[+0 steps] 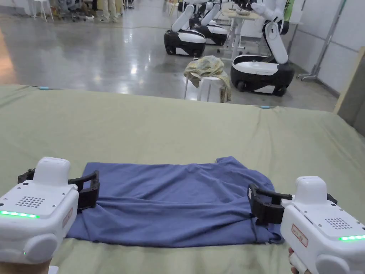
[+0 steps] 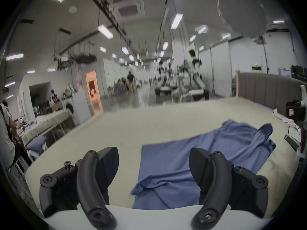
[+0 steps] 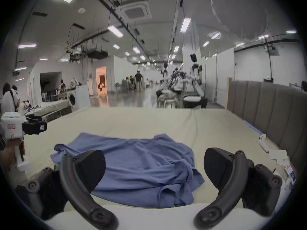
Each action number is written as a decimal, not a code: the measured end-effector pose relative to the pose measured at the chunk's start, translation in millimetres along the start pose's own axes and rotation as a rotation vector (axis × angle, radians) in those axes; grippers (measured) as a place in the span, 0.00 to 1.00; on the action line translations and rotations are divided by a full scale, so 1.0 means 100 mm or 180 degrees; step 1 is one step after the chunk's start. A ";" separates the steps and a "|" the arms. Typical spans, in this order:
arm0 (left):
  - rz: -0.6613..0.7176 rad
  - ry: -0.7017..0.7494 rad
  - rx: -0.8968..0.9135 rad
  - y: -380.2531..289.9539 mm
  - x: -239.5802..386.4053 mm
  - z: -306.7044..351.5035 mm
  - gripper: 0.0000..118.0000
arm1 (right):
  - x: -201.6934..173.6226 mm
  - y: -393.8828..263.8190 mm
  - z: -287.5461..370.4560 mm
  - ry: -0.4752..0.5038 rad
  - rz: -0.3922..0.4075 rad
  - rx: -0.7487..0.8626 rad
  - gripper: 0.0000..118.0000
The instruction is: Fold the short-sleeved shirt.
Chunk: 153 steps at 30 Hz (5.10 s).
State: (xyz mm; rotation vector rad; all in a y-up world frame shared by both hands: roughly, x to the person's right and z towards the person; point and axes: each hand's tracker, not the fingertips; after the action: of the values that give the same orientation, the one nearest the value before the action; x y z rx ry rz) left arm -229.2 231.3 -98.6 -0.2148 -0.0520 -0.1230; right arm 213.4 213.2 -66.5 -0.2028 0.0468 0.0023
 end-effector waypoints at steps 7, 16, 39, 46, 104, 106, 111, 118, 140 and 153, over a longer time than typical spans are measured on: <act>-0.0017 -0.0025 -0.0329 0.03 -0.12 0.32 0.05 | -0.22 -0.08 0.38 0.0020 -0.0134 0.0045 0.00; 0.0458 -0.0014 -0.1783 -0.59 -0.76 -0.31 0.78 | -0.28 -0.41 0.36 0.0042 -0.0215 -0.0213 0.00; 0.0454 -0.0349 -0.1904 -0.65 -0.32 -0.98 0.10 | 0.78 -0.91 -0.95 -0.0267 -0.0285 -0.1871 0.83; 0.0547 -0.0323 -0.1979 -0.73 -0.36 -1.00 0.08 | 0.71 -0.78 -1.00 -0.0109 -0.0500 -0.1901 0.05; -0.0043 -0.0089 -0.2263 -0.52 -0.54 -2.65 0.71 | -0.20 -0.25 -0.07 -0.0059 0.0040 -0.0810 0.00; -0.0006 -0.0141 -0.2481 -0.68 -0.53 -2.86 0.69 | -0.01 -0.22 -0.14 -0.0162 -0.0021 -0.0913 0.00; 0.0105 -0.0287 -0.2187 -0.56 -0.48 -2.59 0.42 | 0.60 -0.06 -0.79 -0.0398 -0.0137 -0.1511 0.00; 0.0137 -0.0485 -0.1816 -0.08 -0.36 -2.05 0.09 | 1.08 -0.23 -2.14 -0.0434 -0.0165 -0.2211 0.98; 0.0328 -0.0525 -0.1631 0.03 -0.86 0.03 0.09 | 0.69 0.18 0.23 0.0054 0.0628 -0.1645 0.02; 0.0229 -0.0291 -0.0678 -0.11 -0.41 0.75 0.69 | 0.58 -0.20 0.77 -0.0154 -0.0344 -0.1354 0.93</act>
State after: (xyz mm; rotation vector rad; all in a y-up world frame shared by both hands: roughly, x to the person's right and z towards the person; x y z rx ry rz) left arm -274.5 241.4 -26.0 -0.4347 -0.1223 -0.0466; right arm 275.3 208.5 10.4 -0.6302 -0.0136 -0.0912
